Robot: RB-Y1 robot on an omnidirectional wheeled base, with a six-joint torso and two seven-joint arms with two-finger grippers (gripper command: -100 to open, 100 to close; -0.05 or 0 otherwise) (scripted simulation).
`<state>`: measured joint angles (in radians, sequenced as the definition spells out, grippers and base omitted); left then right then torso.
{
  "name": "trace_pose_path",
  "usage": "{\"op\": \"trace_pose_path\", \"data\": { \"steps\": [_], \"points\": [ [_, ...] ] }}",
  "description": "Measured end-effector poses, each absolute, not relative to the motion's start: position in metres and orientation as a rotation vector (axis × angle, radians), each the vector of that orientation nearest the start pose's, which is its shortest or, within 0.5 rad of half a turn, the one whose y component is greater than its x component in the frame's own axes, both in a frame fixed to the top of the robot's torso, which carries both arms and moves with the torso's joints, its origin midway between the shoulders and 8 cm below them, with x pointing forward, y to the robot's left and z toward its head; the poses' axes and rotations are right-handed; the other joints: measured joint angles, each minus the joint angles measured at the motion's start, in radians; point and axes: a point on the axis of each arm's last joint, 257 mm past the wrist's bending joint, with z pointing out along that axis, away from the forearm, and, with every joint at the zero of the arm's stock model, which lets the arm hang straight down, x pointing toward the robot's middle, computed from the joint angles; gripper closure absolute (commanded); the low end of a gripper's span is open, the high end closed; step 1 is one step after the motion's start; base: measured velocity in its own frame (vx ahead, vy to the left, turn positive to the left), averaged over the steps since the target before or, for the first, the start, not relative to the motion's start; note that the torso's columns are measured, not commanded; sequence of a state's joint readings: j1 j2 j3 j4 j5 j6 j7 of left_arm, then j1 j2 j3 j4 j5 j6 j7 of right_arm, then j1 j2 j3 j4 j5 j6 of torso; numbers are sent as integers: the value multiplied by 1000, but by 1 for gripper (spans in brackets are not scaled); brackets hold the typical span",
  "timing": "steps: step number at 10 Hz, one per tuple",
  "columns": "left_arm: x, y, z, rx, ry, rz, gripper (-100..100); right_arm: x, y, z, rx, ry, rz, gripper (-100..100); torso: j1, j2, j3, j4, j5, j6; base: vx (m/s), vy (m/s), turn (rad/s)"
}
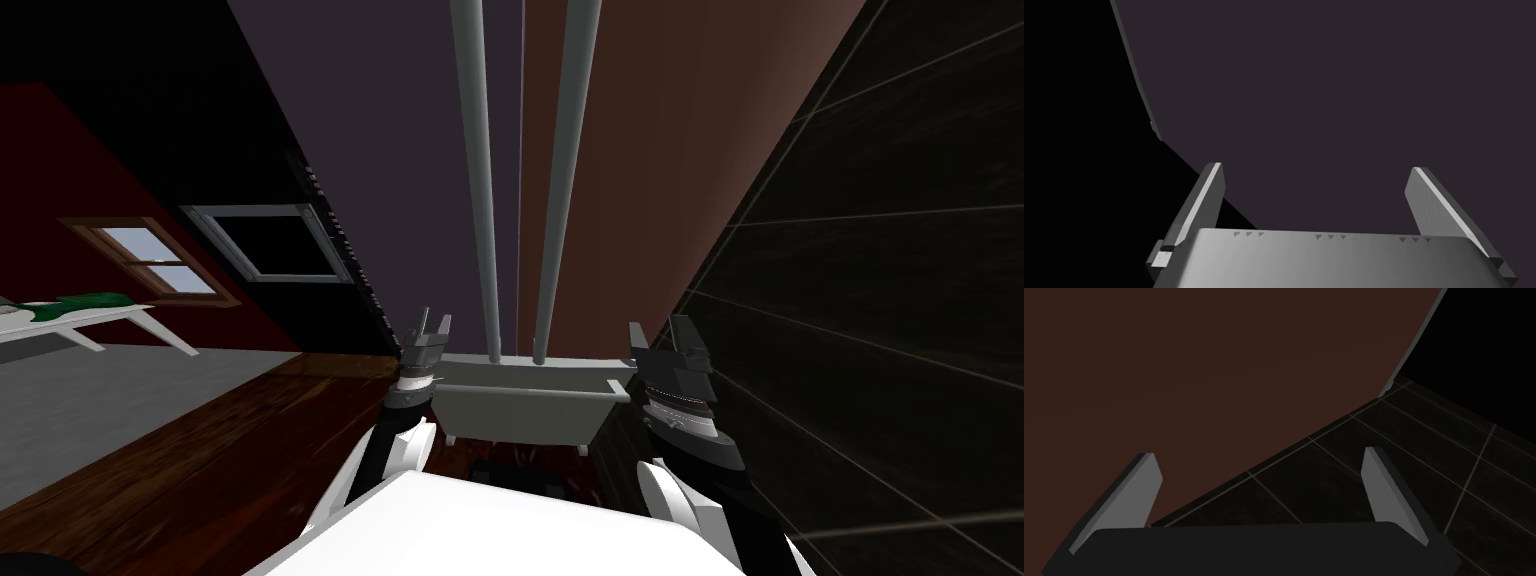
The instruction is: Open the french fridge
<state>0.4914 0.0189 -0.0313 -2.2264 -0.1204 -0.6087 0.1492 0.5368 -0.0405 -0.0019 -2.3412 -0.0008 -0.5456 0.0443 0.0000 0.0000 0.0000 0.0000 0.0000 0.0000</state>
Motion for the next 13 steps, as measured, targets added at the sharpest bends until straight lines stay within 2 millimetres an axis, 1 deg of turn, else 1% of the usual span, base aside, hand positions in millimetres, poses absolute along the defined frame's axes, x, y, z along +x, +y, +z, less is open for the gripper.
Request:
{"op": "trace_pose_path", "data": {
  "steps": [1, 2, 9, 10, 11, 13],
  "points": [
    [340, 248, 21, -575, 631, -1424, 0, 321, -274, 48, 552, 604, 1267, 0, 0, 40, -82, 41, 0, 0, 0, 0, 0],
    [340, 248, 21, -575, 631, -1424, 0, 321, -274, 48, 552, 604, 1267, 0, 0, 104, -209, 105, 0, 0, 0, 0, 0],
    [340, 248, 22, -575, 631, -1424, 0, 321, -274, 48, 552, 603, 1267, 0, 0, 618, -1234, 617, 0, 0, 0, 0, 0],
    [340, 248, 22, -575, 631, -1424, -100, 321, -274, 48, 552, 603, 1267, 0, 0, 691, -1382, 691, 0, 0, 1, -5, -24],
    [341, 246, 21, -566, 648, -1421, -100, 321, -274, 48, 552, 604, 1267, 0, 0, 725, -1451, 724, 0, 0, -9, -11, -35],
    [343, 244, 18, -546, 695, -1410, -100, 322, -274, 48, 553, 604, 1267, 0, 0, 737, -1475, 737, 0, 0, -17, -17, -40]
  ]
}}
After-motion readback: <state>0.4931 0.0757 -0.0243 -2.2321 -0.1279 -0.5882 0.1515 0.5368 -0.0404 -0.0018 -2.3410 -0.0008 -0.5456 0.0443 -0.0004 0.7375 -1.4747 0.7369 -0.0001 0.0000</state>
